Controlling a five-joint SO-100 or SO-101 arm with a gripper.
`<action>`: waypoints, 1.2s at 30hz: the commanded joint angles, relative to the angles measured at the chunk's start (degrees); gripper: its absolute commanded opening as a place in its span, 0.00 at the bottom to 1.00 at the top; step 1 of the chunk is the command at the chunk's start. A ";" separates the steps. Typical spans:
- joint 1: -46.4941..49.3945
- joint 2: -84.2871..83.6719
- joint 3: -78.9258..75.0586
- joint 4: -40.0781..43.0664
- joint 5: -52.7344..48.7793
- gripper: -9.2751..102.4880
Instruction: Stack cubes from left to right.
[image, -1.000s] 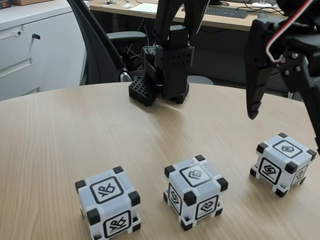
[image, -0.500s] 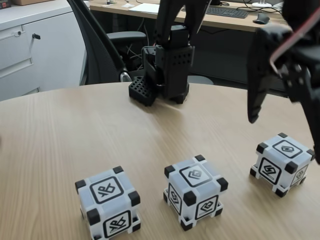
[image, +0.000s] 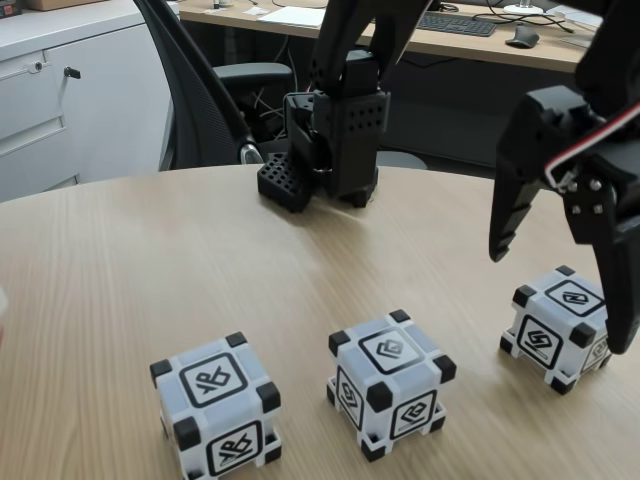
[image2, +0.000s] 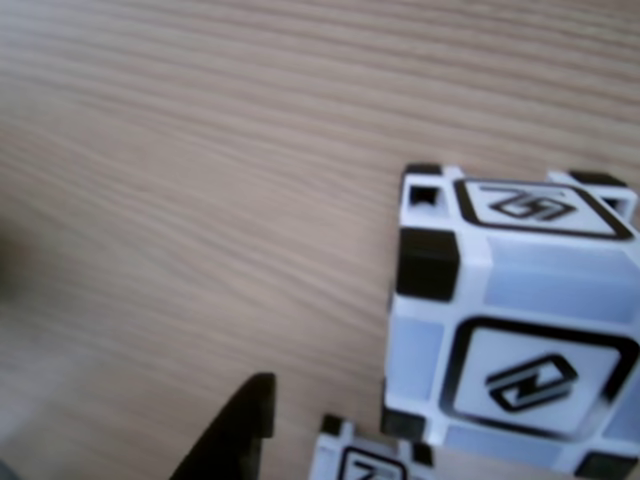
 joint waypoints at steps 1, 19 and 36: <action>0.00 0.44 -0.97 0.97 -0.44 0.46; 0.09 -3.69 -1.05 0.88 -0.79 0.45; 0.09 -11.95 -20.39 0.88 -3.08 0.43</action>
